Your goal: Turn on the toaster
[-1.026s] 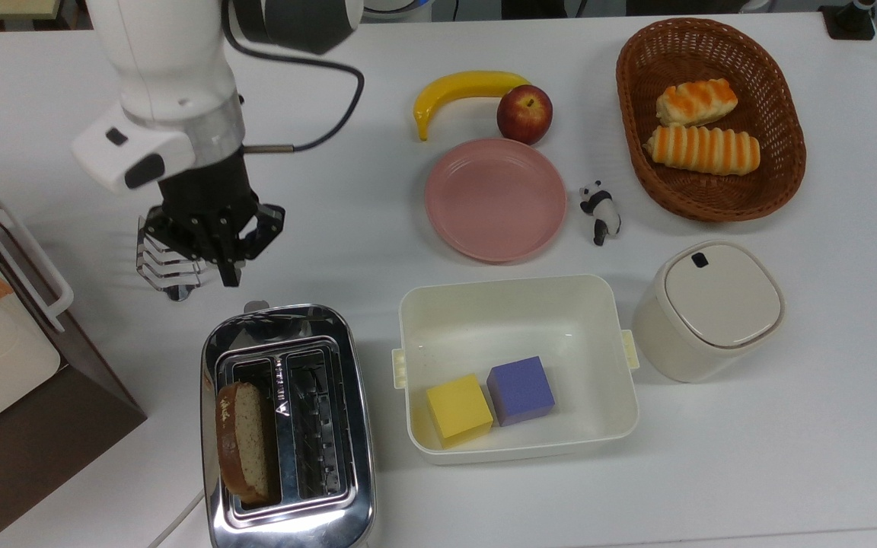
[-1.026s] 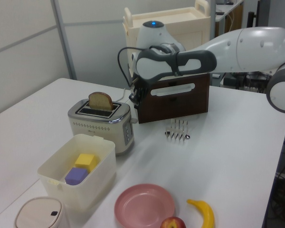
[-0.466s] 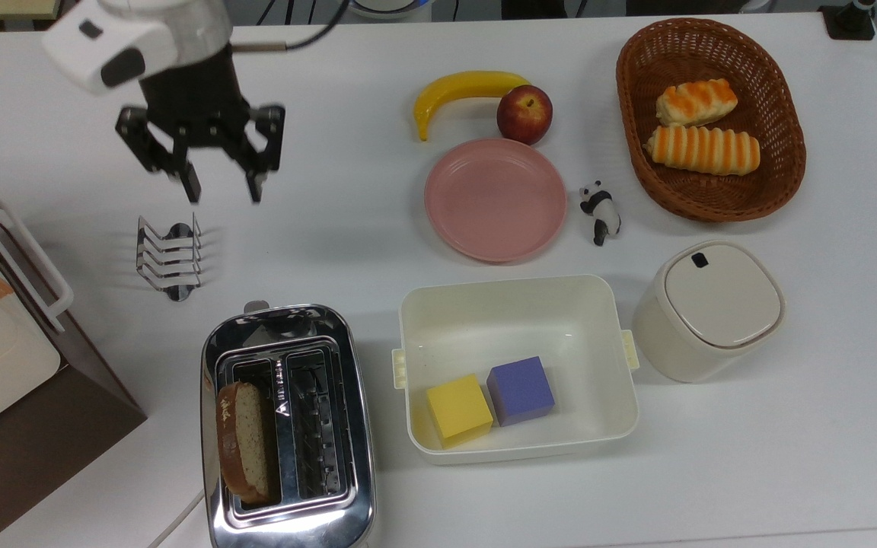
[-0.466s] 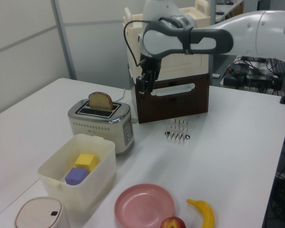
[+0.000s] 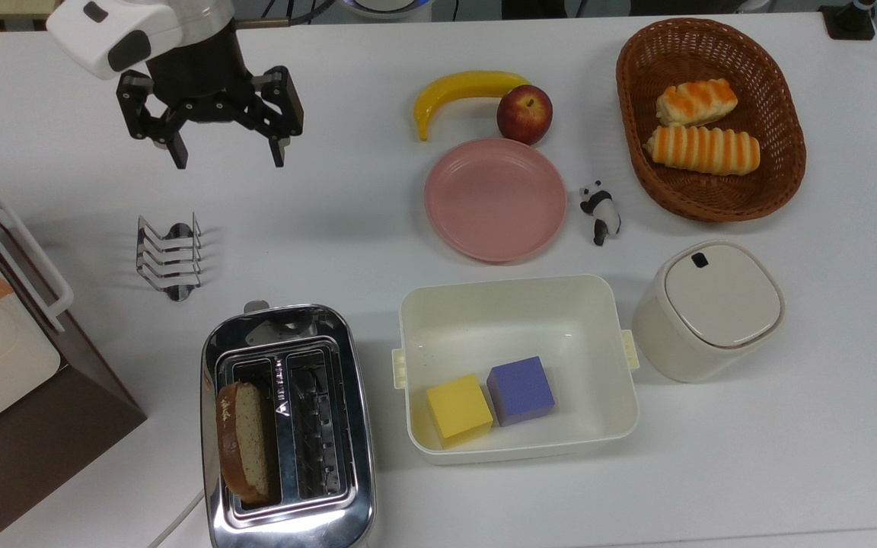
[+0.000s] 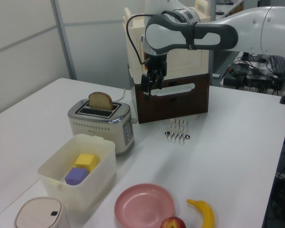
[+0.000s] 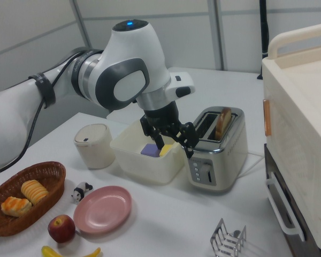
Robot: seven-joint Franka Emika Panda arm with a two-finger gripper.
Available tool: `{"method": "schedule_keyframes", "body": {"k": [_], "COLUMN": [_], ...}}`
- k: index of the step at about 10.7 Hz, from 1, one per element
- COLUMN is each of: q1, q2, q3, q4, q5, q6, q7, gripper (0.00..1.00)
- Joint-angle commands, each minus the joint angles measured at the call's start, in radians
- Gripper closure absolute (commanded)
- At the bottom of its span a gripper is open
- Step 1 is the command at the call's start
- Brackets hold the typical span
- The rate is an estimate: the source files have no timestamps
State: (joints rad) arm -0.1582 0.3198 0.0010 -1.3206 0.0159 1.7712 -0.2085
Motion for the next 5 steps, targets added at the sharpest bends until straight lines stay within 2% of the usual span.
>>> {"method": "schedule_keyframes", "body": {"k": [1,5], "q1": [0.003,0.003], "q2": [-0.044,-0.048], "q3": [-0.004,-0.007], "q4": [-0.034,-0.032], "q5": [-0.017,-0.025], "q6": [-0.042,-0.055], "q7": [-0.072,-0.022], "gripper": [0.00,0.00]}}
